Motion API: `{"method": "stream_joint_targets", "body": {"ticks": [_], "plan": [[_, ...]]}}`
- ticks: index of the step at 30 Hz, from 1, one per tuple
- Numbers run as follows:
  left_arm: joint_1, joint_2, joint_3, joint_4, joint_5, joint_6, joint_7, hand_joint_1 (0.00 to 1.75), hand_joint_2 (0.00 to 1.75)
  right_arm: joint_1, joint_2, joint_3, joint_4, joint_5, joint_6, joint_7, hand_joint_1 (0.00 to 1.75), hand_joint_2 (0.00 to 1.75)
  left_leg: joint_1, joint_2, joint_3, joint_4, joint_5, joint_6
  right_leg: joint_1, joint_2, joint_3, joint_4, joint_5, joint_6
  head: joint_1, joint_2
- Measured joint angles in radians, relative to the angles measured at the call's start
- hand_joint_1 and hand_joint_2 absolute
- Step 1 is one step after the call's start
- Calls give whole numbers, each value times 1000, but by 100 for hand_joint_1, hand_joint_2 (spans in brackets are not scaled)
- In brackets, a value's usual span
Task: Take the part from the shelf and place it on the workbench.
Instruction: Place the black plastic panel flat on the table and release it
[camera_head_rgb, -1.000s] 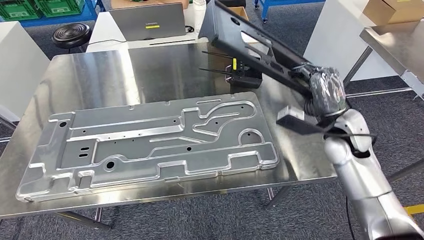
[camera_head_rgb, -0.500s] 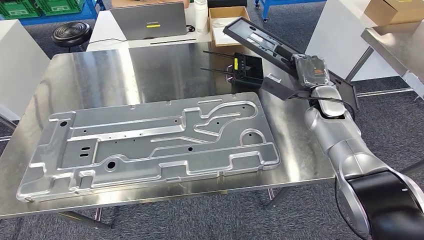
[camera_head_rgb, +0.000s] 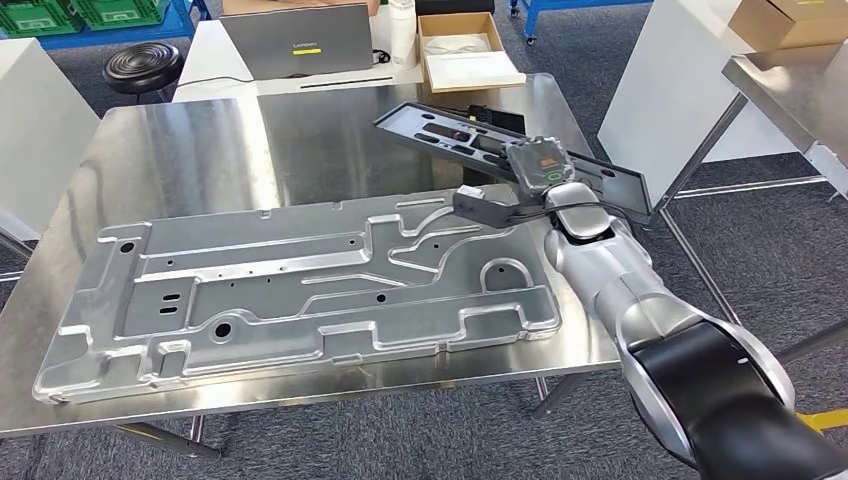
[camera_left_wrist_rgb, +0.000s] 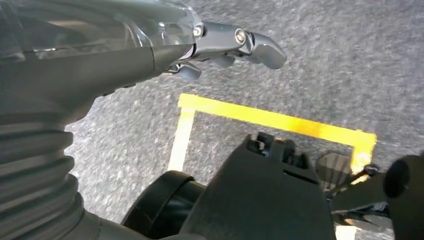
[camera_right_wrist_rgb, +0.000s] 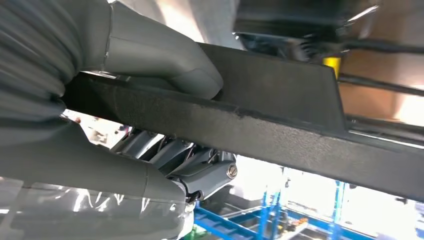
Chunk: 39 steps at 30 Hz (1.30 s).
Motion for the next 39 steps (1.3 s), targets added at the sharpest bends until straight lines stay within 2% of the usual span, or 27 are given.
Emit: {"method": "stream_joint_targets", "body": {"ticks": [10,25,30,39], "plan": [[1,-1,-19,0,16,91,-88,0,175,-3,108,23,20,8,-2,-48,175,175,0,0,0,0,0,0,0,0,0,-1,0,0,0,0],[2,-19,-35,0,31,106,-121,0,175,22,302,66,15,4,10,-167,175,175,0,0,-1,0,0,0,1,1,-1,-1,0,0,0,0],[4,-27,-35,0,35,107,-122,0,175,34,330,81,12,4,18,-172,175,175,0,0,-1,0,0,0,1,0,0,-1,0,0,0,0],[24,-29,-35,1,50,119,-121,0,175,46,334,95,11,2,23,-175,175,175,0,0,-1,0,0,0,1,0,-1,-2,0,0,0,0]]}}
